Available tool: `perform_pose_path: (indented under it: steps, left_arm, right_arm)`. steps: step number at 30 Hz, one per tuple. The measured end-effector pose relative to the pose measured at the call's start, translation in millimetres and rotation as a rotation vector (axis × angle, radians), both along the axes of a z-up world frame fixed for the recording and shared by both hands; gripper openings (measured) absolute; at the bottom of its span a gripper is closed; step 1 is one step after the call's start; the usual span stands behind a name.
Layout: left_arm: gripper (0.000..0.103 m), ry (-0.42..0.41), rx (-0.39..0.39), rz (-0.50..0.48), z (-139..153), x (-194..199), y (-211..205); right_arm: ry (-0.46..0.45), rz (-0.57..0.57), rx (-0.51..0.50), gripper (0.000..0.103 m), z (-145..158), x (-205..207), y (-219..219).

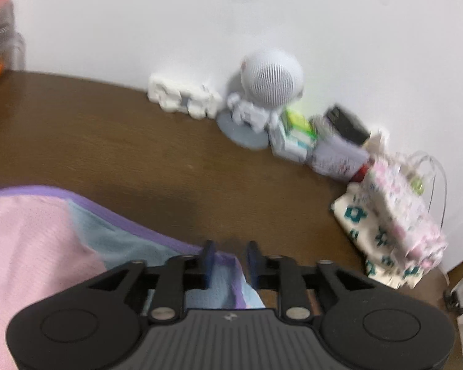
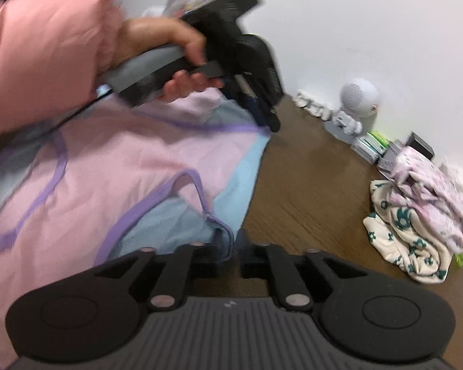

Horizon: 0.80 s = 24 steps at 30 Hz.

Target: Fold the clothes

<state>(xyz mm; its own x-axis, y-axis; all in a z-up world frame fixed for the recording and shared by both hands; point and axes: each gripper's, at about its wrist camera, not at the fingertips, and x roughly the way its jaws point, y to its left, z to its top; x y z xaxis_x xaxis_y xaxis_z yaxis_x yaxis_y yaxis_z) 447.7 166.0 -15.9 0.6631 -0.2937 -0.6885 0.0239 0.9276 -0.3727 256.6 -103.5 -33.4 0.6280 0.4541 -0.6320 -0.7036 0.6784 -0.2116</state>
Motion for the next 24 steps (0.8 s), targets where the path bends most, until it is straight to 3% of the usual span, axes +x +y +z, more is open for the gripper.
perform_pose_path:
  steps: [1, 5, 7, 11, 15, 20, 22, 24]
  left_arm:
    - [0.042, -0.016, 0.003, 0.010, 7, -7, 7]
    - [0.048, -0.068, 0.053, 0.000, 34, -48, 33]
    - [0.058, -0.081, 0.099, -0.018, 46, -78, 43]
    - [0.059, -0.070, 0.196, -0.063, 55, -150, 70]
    - [0.060, -0.079, 0.276, -0.089, 52, -211, 88]
    - [0.059, -0.071, 0.230, -0.021, 43, -237, 123]
    - [0.058, -0.069, 0.185, 0.008, 39, -236, 137]
    - [0.057, -0.076, 0.155, -0.005, 33, -228, 142]
  right_arm:
    - [0.007, -0.014, 0.027, 0.037, 4, 1, -4]
    - [0.050, -0.038, 0.111, 0.037, 17, -3, -22]
    - [0.090, -0.026, 0.155, 0.038, 23, -9, -29]
    - [0.161, 0.042, 0.203, 0.040, 37, -29, -25]
    - [0.177, 0.169, 0.181, 0.041, 50, -50, 7]
    - [0.114, 0.352, -0.011, 0.041, 50, -79, 95]
    - [0.152, 0.389, -0.037, 0.041, 50, -83, 127]
    - [0.266, 0.373, 0.003, 0.041, 50, -78, 151]
